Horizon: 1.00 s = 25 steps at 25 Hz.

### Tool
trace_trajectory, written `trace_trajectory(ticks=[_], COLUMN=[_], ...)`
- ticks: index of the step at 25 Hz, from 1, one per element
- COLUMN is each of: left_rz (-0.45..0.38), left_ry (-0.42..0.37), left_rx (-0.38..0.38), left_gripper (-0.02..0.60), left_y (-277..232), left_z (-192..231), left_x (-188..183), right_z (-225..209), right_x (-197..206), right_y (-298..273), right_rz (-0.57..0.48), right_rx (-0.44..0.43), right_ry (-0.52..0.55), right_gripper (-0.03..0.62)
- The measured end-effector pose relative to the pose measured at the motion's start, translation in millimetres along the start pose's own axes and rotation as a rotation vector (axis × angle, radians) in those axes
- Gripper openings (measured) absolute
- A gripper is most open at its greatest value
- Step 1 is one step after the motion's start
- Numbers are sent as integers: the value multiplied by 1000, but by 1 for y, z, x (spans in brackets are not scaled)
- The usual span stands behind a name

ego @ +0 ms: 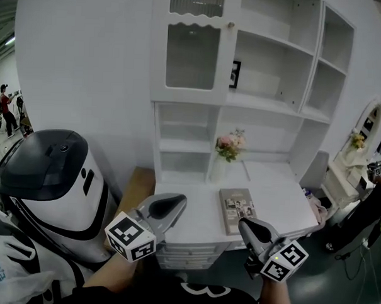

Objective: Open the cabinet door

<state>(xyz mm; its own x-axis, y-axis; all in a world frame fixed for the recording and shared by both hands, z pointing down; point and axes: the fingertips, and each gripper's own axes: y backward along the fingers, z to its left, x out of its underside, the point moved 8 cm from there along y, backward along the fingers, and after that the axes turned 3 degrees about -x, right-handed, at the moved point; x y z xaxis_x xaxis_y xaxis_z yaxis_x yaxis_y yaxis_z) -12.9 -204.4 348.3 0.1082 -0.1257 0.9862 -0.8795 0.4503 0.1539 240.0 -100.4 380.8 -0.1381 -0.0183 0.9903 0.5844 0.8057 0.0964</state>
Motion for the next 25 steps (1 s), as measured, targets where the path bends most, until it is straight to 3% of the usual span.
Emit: trace_trajectory(ticks=[10, 16, 20, 25], left_rz=[-85, -156, -189, -212], left_ry=[-99, -157, -245, -410], left_rx=[9, 105, 125, 132], left_gripper=[6, 6, 20, 98], left_y=[-81, -138, -172, -211], left_z=[75, 115, 133, 145], left_x=[-49, -104, -139, -175], right_z=[-71, -105, -121, -136], right_x=[-43, -67, -92, -107], right_y=[-63, -95, -107, -106], right_rz=[-26, -20, 1, 25], right_rx=[-25, -17, -4, 31], right_ry=[74, 134, 195, 260], right_gripper=[2, 2, 2, 2])
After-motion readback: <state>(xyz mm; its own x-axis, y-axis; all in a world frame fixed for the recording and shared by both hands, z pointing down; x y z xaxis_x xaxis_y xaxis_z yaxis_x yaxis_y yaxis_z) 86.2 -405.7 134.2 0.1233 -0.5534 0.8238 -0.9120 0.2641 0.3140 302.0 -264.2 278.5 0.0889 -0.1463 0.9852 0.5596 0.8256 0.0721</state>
